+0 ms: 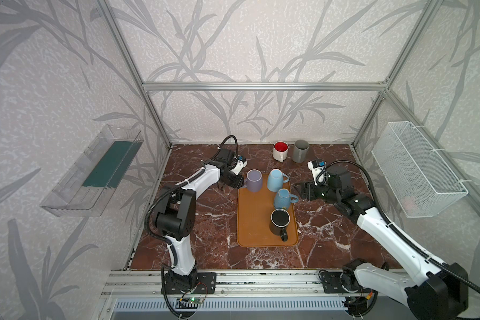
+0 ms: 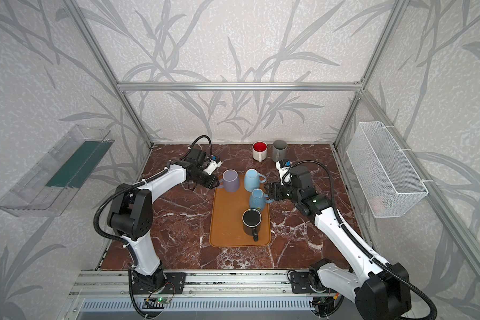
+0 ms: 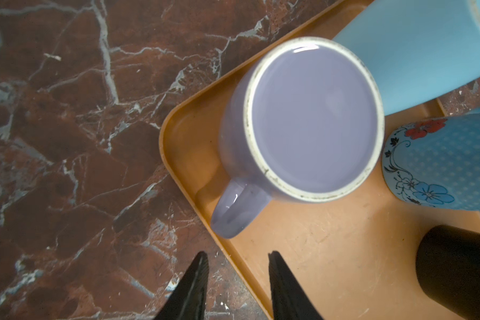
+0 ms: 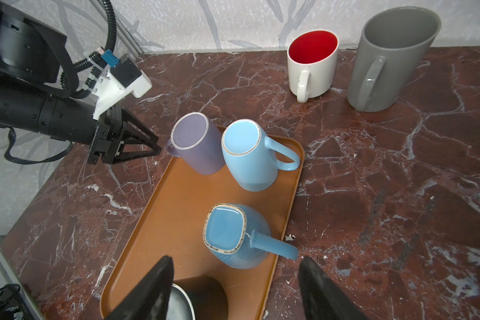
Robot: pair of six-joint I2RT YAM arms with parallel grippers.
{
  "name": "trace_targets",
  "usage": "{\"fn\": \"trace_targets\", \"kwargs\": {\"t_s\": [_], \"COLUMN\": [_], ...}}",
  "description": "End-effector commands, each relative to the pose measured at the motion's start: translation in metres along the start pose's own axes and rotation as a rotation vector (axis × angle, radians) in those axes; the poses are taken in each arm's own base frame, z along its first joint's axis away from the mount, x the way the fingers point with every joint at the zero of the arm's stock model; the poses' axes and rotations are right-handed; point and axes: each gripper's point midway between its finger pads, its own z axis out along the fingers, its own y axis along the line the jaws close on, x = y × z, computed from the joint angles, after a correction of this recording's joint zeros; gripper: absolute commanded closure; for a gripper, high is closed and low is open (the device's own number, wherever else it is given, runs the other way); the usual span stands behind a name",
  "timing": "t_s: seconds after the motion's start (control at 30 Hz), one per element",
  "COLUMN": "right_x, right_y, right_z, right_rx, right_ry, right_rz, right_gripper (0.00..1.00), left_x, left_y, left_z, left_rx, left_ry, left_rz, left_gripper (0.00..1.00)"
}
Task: Turn the mug right side up
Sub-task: 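Move the left gripper over the purple mug while the right gripper approaches the tray, then lower the left gripper onto the purple mug and close on its handle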
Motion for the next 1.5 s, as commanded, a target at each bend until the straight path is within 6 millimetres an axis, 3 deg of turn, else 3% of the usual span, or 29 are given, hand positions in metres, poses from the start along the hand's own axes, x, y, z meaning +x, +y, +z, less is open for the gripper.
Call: {"fn": "trace_targets", "kwargs": {"t_s": [0.0,0.1,0.3,0.67,0.8,1.13,1.47], "right_x": [0.001,0.001,0.001,0.0,-0.001,0.0,0.0], "right_y": [-0.002,-0.002,-0.003,-0.003,-0.004,-0.004,-0.003], "right_z": [-0.006,-0.007,-0.008,-0.013,-0.014,-0.015,-0.018], "right_rx": [0.015,0.018,0.025,0.036,0.041,0.037,0.033], "right_ry": [0.001,0.001,0.003,-0.002,-0.005,-0.011,-0.018], "right_rz": [-0.011,-0.013,-0.016,-0.024,-0.024,-0.022,-0.025], "right_gripper": [0.28,0.27,0.27,0.26,0.26,0.26,0.26], "left_x": [0.003,0.003,-0.004,-0.014,-0.017,-0.004,-0.01], "left_y": [-0.004,0.0,-0.01,0.005,0.0,-0.017,-0.007], "left_z": [0.001,0.003,0.01,0.028,0.029,0.039,0.045], "left_rx": [0.04,0.031,0.078,0.012,0.028,0.028,-0.029], "left_ry": [0.036,0.069,0.062,0.094,0.097,0.146,0.151], "left_rz": [0.1,0.12,0.153,0.184,0.192,0.204,0.174], "left_gripper": [0.61,0.62,0.62,0.64,0.65,0.75,0.77]}}
